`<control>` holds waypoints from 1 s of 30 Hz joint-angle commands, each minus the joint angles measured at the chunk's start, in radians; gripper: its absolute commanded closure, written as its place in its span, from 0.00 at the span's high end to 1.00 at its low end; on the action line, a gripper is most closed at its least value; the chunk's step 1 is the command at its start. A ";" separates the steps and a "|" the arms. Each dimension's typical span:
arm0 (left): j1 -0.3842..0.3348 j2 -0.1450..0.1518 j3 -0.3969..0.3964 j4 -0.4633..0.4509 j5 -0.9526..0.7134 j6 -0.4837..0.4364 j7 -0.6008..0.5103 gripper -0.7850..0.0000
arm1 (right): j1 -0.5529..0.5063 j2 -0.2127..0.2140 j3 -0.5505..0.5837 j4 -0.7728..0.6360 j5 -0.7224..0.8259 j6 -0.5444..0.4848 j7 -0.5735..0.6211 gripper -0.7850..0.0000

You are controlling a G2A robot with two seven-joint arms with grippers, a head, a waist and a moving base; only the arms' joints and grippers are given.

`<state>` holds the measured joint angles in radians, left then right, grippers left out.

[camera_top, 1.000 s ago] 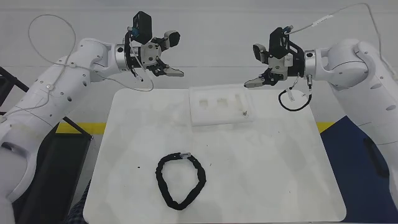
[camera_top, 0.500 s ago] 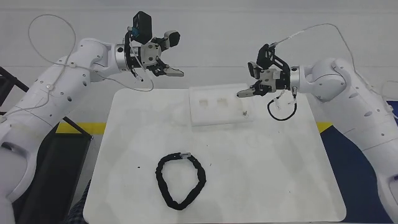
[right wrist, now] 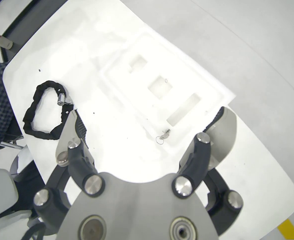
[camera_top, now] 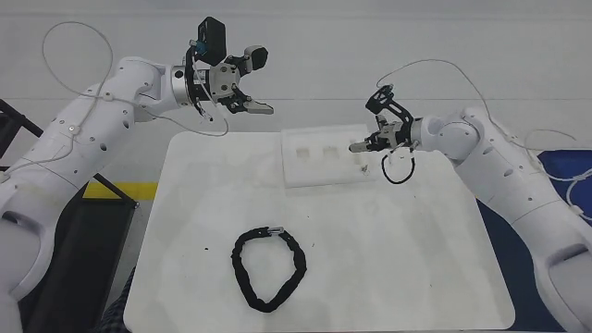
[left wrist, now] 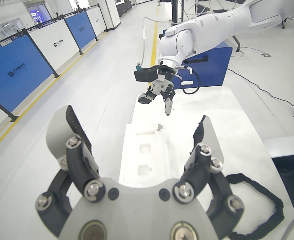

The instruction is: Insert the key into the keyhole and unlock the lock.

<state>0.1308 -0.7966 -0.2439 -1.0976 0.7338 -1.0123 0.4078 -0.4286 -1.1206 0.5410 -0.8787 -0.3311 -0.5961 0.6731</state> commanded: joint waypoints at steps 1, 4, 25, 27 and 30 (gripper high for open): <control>0.000 0.000 0.000 0.000 0.000 0.000 0.000 1.00 | -0.005 -0.012 -0.003 0.028 0.022 0.064 0.008 1.00; 0.000 0.000 0.000 0.000 0.000 0.000 0.000 1.00 | -0.007 -0.030 -0.016 0.052 0.030 0.136 0.041 1.00; 0.000 0.000 0.000 0.000 0.000 0.000 0.000 1.00 | -0.023 -0.127 -0.052 0.160 0.135 0.323 0.215 1.00; 0.000 0.000 0.000 0.000 0.000 0.000 0.000 1.00 | -0.023 -0.127 -0.052 0.160 0.135 0.323 0.215 1.00; 0.000 0.000 0.000 0.000 0.000 0.000 0.000 1.00 | -0.023 -0.127 -0.052 0.160 0.135 0.323 0.215 1.00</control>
<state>0.1308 -0.7966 -0.2439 -1.0976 0.7338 -1.0123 0.4078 -0.4520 -1.2472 0.4886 -0.7190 -0.1965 -0.2736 0.8877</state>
